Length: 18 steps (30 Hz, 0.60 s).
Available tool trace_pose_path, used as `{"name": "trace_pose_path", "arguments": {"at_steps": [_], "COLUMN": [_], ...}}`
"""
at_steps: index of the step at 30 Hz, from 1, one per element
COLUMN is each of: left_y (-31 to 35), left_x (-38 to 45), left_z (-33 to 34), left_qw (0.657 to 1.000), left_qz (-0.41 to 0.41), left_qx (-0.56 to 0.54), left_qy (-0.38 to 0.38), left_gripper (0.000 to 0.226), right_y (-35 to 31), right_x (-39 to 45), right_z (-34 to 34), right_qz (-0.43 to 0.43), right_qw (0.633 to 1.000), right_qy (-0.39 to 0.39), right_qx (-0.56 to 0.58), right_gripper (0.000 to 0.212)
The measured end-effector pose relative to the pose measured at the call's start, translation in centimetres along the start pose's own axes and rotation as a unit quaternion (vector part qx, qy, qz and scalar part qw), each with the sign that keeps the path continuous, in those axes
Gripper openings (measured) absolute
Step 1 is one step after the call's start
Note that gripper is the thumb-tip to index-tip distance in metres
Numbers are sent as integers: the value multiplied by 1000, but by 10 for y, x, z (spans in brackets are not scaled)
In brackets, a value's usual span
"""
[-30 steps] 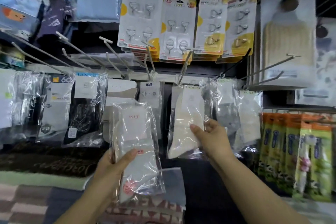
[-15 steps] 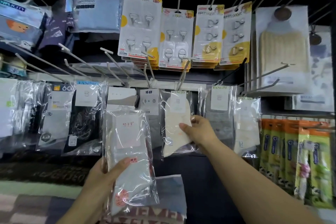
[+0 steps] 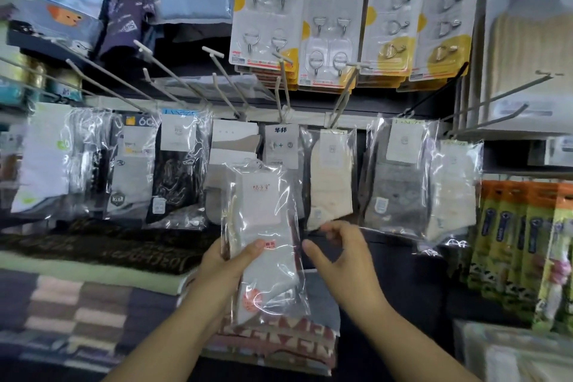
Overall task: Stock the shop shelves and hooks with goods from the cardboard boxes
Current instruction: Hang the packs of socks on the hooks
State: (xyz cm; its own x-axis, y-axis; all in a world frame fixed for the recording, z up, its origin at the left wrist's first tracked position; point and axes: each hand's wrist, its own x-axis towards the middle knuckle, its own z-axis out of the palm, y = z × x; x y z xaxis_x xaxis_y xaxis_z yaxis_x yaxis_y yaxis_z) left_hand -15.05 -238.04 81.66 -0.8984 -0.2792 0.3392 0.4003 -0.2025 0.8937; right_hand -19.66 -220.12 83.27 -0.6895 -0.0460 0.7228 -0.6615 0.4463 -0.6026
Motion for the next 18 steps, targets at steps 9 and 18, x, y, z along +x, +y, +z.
{"name": "trace_pose_path", "arguments": {"at_steps": [9,18], "left_y": [1,-4], "left_x": [1,13], "left_z": [9,1], "left_qw": [1000,999], "left_qz": [-12,11], "left_qx": [-10,-18], "left_qy": [-11,42], "left_gripper": [49,29], "right_y": [-2,9], "right_x": [3,20], "right_z": [12,-25], "right_qz": [135,122], "right_qw": [961,960], "right_qy": [-133,-8], "right_qx": [204,254], "right_gripper": [16,12]}}
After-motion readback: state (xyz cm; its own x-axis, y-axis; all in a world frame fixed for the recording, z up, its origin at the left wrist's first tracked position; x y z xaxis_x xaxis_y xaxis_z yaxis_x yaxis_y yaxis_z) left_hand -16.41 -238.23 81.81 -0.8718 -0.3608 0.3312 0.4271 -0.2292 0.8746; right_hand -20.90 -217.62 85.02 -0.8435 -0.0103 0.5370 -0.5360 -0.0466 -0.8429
